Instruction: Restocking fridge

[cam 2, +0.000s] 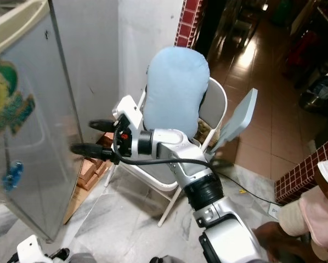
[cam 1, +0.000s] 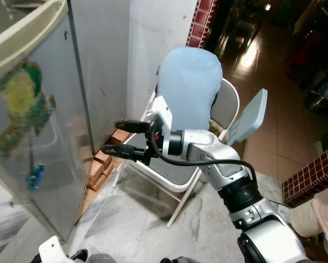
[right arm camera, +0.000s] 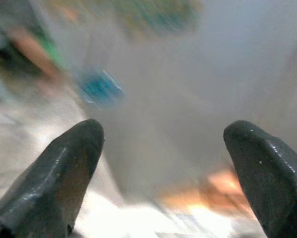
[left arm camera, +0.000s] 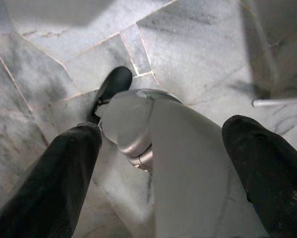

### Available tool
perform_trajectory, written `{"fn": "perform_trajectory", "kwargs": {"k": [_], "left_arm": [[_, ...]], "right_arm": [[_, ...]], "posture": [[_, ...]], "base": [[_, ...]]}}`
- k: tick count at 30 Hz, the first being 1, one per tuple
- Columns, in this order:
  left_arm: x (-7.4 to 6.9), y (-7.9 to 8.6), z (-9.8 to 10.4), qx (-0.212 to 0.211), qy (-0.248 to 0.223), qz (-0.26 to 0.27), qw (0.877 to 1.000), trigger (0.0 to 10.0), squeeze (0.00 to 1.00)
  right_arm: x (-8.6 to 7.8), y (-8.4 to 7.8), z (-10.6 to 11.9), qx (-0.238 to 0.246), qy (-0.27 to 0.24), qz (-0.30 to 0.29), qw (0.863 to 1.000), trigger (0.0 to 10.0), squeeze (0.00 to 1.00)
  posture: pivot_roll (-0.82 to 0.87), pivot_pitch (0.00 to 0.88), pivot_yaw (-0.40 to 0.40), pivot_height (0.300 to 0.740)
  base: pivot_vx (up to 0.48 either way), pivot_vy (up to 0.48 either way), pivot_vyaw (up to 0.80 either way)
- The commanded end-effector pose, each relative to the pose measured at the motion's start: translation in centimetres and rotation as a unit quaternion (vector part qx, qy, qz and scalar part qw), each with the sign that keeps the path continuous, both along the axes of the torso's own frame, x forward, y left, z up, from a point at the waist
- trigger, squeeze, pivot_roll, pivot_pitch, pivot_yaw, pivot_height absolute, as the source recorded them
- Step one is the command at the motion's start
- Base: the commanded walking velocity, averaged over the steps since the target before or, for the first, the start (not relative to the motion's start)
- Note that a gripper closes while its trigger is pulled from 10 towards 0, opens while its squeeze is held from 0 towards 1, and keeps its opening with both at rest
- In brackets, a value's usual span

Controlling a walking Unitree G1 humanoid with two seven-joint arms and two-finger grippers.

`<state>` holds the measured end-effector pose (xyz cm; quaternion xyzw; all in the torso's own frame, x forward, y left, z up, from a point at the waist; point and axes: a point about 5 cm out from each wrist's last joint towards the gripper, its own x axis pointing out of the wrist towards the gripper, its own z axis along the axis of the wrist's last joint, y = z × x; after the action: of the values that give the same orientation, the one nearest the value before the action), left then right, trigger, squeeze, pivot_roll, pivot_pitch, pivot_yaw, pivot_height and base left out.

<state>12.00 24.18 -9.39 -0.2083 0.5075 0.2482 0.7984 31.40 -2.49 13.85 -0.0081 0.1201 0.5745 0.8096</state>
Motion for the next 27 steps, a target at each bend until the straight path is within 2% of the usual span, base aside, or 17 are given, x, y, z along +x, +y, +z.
{"fn": "perform_trajectory", "kwargs": {"k": [1,3,5,7,8,12,13,14,16,18,19,20,21,22,24,25,27], "left_arm": [[0.1,0.0,0.0,0.000,-0.002,-0.007,1.000,10.0,0.00],[-0.1,0.3,-0.1,0.018,-0.004,-0.012,1.000,10.0,0.00],[0.2,1.2,0.3,0.064,-0.019,-0.031,0.997,10.0,0.00],[0.6,3.2,1.2,0.123,-0.034,-0.046,0.991,10.0,0.00],[1.4,4.4,2.0,0.159,-0.056,-0.058,0.984,10.0,0.00],[3.7,5.8,4.1,0.227,-0.106,-0.085,0.964,10.0,0.00],[4.6,6.0,4.7,0.241,-0.123,-0.095,0.958,10.0,0.00],[6.0,6.0,5.9,0.257,-0.154,-0.108,0.948,10.0,0.00],[7.5,5.6,7.2,0.267,-0.186,-0.119,0.938,10.0,0.00],[8.3,5.1,8.0,0.273,-0.204,-0.126,0.932,10.0,0.00],[8.9,4.5,8.8,0.277,-0.224,-0.135,0.925,10.0,0.00],[10.1,2.9,10.5,0.288,-0.264,-0.161,0.906,10.0,0.00],[10.6,2.0,11.3,0.290,-0.280,-0.171,0.899,10.0,0.00],[10.6,2.0,11.3,0.290,-0.280,-0.171,0.899,10.0,0.00],[11.4,-0.1,12.6,0.289,-0.315,-0.195,0.883,10.0,0.00],[11.4,-0.1,12.6,0.289,-0.315,-0.195,0.883,10.0,0.00],[11.6,-1.7,13.1,0.280,-0.330,-0.216,0.875,10.0,0.00]], "right_arm": [[0.6,-1.0,-1.0,-0.042,-0.019,-0.041,0.998,10.0,0.00],[1.1,-2.4,-2.3,-0.066,-0.029,-0.095,0.993,10.0,0.00],[1.3,-3.3,-2.7,-0.068,-0.035,-0.129,0.989,10.0,0.00],[1.6,-4.5,-2.9,-0.064,-0.045,-0.180,0.981,10.0,0.00],[1.9,-5.8,-3.3,-0.058,-0.047,-0.237,0.969,10.0,0.00],[1.8,-8.4,-4.0,-0.049,-0.034,-0.317,0.946,10.0,0.00],[1.6,-9.2,-4.3,-0.055,-0.037,-0.337,0.939,10.0,0.00],[1.1,-10.4,-4.8,-0.065,-0.037,-0.367,0.927,10.0,0.00],[0.5,-11.3,-5.3,-0.070,-0.033,-0.391,0.917,10.0,0.00],[0.1,-11.7,-5.6,-0.070,-0.033,-0.403,0.912,10.0,0.00],[-0.2,-12.0,-5.7,-0.071,-0.033,-0.409,0.909,10.0,0.00],[-0.9,-12.4,-6.0,-0.071,-0.034,-0.422,0.903,10.0,0.00],[-1.2,-12.5,-6.0,-0.071,-0.037,-0.426,0.901,10.0,0.00],[-1.2,-12.5,-6.0,-0.071,-0.037,-0.426,0.901,10.0,0.00],[-2.1,-13.1,-6.3,-0.075,-0.049,-0.436,0.896,10.0,0.00],[-2.1,-13.1,-6.3,-0.075,-0.049,-0.436,0.896,10.0,0.00],[-2.8,-13.9,-6.8,-0.081,-0.037,-0.451,0.888,10.0,0.00]], "posture": [[0.18,0.000,-0.120,0.740],[0.17,0.000,-0.119,0.740],[0.16,0.000,-0.117,0.740],[0.16,0.000,-0.118,0.740],[0.15,0.000,-0.118,0.740],[0.14,0.000,-0.119,0.740],[0.13,0.000,-0.118,0.740],[0.13,0.000,-0.115,0.740],[0.12,0.000,-0.110,0.740],[0.12,0.000,-0.109,0.740],[0.11,0.000,-0.103,0.740],[0.10,0.000,-0.096,0.740],[0.10,0.000,-0.094,0.740],[0.10,0.000,-0.094,0.740],[0.08,0.000,-0.087,0.740],[0.08,0.000,-0.087,0.740],[0.07,0.000,-0.075,0.740]], "base": [[0.000,0.000,0.00],[0.000,0.000,0.00],[0.000,0.000,0.00],[0.000,0.000,0.00],[0.000,0.000,0.00],[0.000,0.000,0.00],[0.000,0.000,0.00],[0.000,0.000,0.00],[0.000,0.000,0.00],[0.000,0.000,0.00],[0.000,0.000,0.00],[0.000,0.000,0.00],[0.000,0.247,0.00],[0.000,0.247,0.00],[0.000,0.480,0.00],[0.000,0.480,0.00],[0.000,0.480,0.00]]}}
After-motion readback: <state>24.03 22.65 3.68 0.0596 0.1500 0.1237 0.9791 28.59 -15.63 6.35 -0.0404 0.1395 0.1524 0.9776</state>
